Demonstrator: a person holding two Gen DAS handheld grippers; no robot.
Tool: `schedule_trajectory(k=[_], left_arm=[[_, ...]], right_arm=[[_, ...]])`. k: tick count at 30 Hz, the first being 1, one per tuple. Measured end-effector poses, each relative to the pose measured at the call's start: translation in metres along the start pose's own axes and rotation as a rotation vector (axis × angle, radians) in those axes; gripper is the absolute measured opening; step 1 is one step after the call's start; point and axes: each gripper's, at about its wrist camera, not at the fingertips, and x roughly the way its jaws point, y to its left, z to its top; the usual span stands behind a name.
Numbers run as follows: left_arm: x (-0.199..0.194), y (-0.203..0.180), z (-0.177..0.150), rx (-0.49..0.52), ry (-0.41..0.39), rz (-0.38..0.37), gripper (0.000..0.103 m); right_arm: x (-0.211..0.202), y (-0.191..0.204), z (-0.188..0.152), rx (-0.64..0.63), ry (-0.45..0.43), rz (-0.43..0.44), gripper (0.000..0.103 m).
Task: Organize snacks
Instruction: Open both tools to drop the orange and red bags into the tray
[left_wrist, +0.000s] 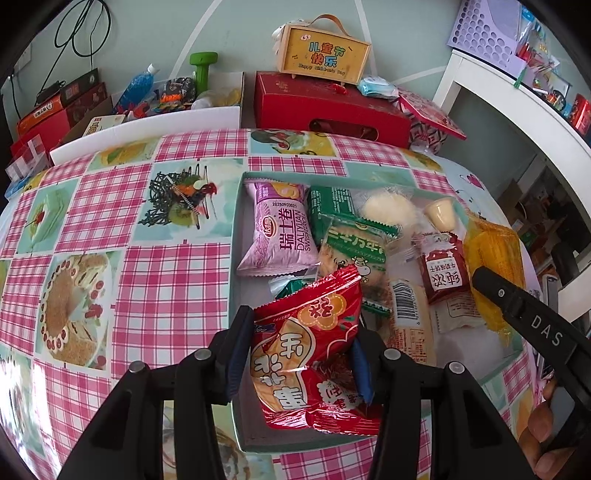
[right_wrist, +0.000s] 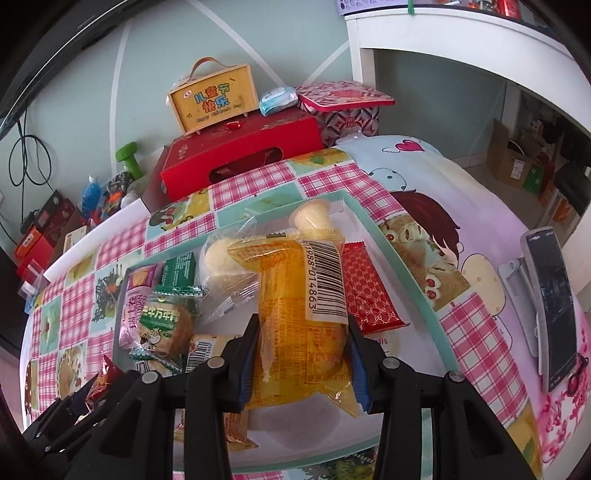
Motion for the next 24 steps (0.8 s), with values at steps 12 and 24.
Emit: schedule_trajectory(k=[12, 24], left_arm=[[-0.010, 0.005, 0.004, -0.026, -0.016, -0.016, 0.071], [-0.021, 0.034, 0.010, -0.107, -0.061, 0.068, 0.083]], right_arm=[[0.001, 0.003, 0.000, -0.013, 0.023, 0.003, 0.059], [0.008, 0.009, -0.003, -0.045, 0.052, 0.017, 0.092]])
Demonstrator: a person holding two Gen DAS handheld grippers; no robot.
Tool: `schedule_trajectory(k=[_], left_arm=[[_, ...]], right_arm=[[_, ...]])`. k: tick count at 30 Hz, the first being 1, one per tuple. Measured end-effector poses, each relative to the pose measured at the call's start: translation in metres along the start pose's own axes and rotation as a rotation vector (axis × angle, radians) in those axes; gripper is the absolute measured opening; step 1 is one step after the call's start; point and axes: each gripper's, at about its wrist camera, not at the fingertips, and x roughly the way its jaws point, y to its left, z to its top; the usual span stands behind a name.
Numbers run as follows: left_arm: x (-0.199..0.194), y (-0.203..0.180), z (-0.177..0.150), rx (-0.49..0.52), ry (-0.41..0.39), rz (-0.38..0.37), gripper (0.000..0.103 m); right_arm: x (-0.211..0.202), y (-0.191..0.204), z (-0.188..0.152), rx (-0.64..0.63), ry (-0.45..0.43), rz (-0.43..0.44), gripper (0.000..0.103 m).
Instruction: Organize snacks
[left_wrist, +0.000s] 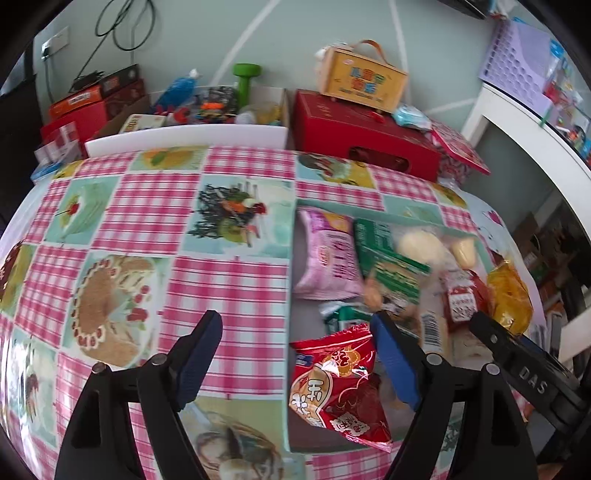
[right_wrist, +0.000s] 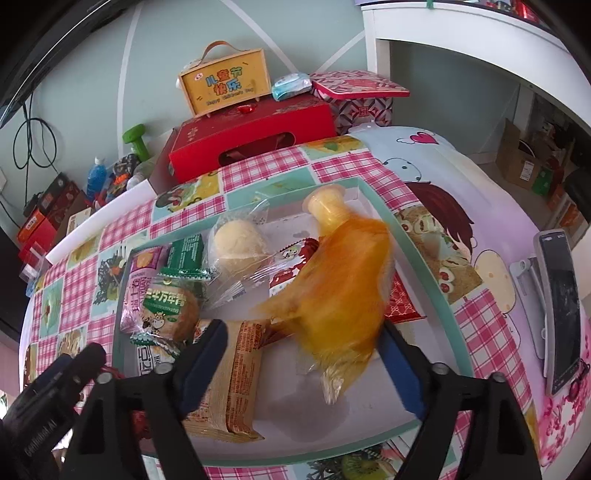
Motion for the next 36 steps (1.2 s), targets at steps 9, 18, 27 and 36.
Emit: schedule_trajectory(k=[9, 18, 27, 36], left_arm=[[-0.006, 0.008, 0.002, -0.017, -0.016, -0.005, 0.089], [-0.013, 0.012, 0.005, -0.021, -0.047, 0.020, 0.095], [-0.014, 0.029, 0.007, -0.015, -0.067, 0.151, 0.095], [-0.017, 0.048, 0.007, -0.026, -0.050, 0.205, 0.095]], right_arm=[[0.002, 0.007, -0.001, -0.031, -0.006, 0.000, 0.103], [-0.001, 0.007, -0.001, -0.035, -0.019, -0.009, 0.103], [-0.007, 0.017, -0.002, -0.065, -0.030, 0.004, 0.103], [-0.016, 0.032, -0.005, -0.098, -0.047, 0.018, 0.103]])
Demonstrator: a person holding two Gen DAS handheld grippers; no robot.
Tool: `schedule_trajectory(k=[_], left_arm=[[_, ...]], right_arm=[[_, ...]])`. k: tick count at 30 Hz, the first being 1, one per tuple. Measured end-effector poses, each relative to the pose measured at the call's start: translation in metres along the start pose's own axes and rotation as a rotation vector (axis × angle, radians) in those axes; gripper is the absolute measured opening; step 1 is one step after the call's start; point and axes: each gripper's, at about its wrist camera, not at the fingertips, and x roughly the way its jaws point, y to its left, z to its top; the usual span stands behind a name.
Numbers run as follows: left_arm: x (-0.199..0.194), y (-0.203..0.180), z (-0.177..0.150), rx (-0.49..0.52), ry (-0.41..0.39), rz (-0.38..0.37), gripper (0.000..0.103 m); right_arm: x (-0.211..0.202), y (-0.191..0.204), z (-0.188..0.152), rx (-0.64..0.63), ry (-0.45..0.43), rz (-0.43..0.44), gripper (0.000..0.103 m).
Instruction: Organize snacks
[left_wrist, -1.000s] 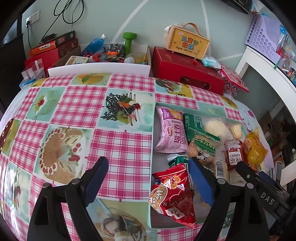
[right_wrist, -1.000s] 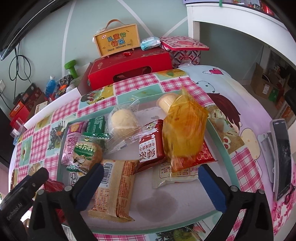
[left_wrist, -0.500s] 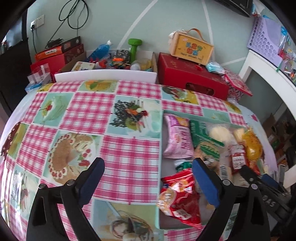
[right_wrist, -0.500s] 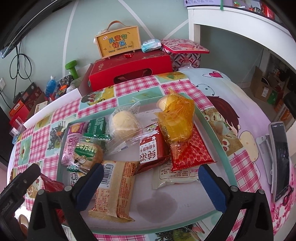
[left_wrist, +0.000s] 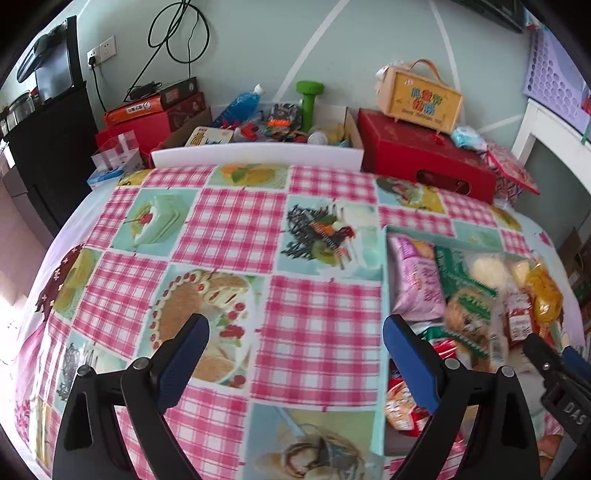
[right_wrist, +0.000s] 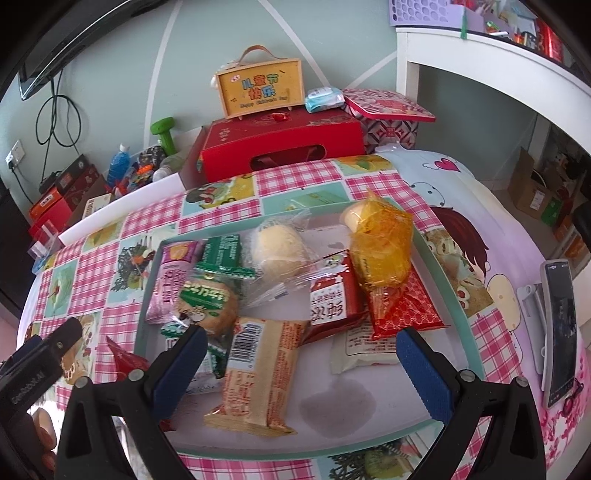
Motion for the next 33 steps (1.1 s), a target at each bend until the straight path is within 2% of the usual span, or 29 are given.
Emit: schedule_trajectory(k=[14, 26, 33], left_arm=[[-0.023, 0.019, -0.034, 0.055, 0.030, 0.034, 0.095], [-0.030, 0.046, -0.082, 0.051, 0.099, 0.043, 0.095], [-0.030, 0.049, -0.091, 0.050, 0.114, 0.032, 0.095]], right_arm=[[-0.044, 0.026, -0.034, -0.053, -0.047, 0.031, 0.103], [-0.054, 0.030, -0.084, -0.075, 0.003, 0.018, 0.103], [-0.051, 0.031, -0.100, -0.085, 0.033, 0.012, 0.103]])
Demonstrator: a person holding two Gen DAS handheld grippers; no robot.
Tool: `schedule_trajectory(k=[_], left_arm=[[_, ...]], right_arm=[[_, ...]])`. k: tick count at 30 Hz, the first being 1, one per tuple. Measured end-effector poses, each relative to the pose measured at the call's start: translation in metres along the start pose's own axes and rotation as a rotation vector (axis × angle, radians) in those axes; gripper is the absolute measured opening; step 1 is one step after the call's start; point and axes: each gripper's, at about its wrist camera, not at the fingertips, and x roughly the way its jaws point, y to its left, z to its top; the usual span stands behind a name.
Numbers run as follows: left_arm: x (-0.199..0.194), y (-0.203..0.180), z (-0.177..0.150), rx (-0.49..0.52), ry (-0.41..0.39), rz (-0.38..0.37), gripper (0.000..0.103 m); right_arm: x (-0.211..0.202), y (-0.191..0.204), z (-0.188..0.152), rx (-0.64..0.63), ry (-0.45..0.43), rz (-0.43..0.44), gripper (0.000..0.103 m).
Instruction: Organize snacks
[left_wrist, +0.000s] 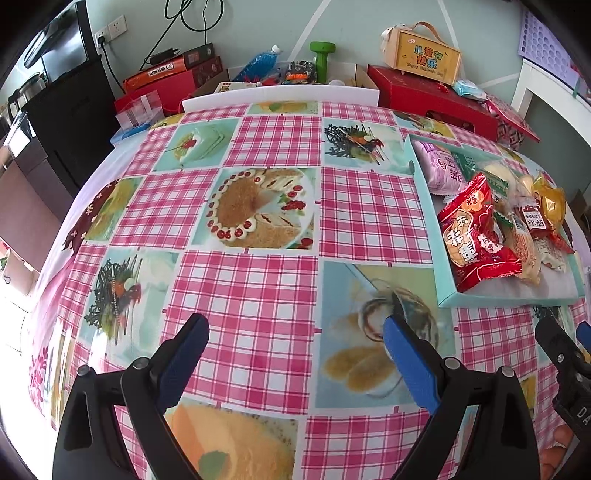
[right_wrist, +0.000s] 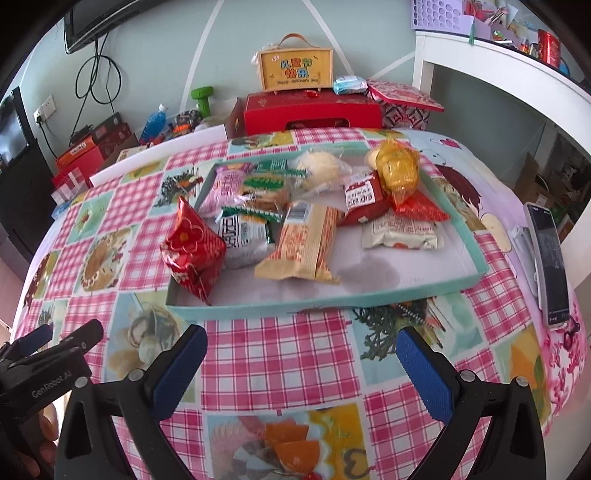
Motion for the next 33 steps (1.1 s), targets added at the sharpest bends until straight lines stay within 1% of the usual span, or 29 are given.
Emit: schedule_trajectory(k=[8, 17, 33], left_arm=[[0.010, 0.001, 0.002, -0.010, 0.019, -0.017, 0.095], [0.021, 0.003, 0.004, -0.018, 0.031, -0.015, 0.095], [0.031, 0.001, 0.007, -0.004, 0.014, -0.006, 0.095]], right_arm=[[0.008, -0.001, 0.001, 0.003, 0.002, -0.010, 0.103], [0.016, -0.003, 0.002, -0.001, 0.011, -0.020, 0.103], [0.023, 0.000, 0.002, -0.011, 0.017, -0.024, 0.103]])
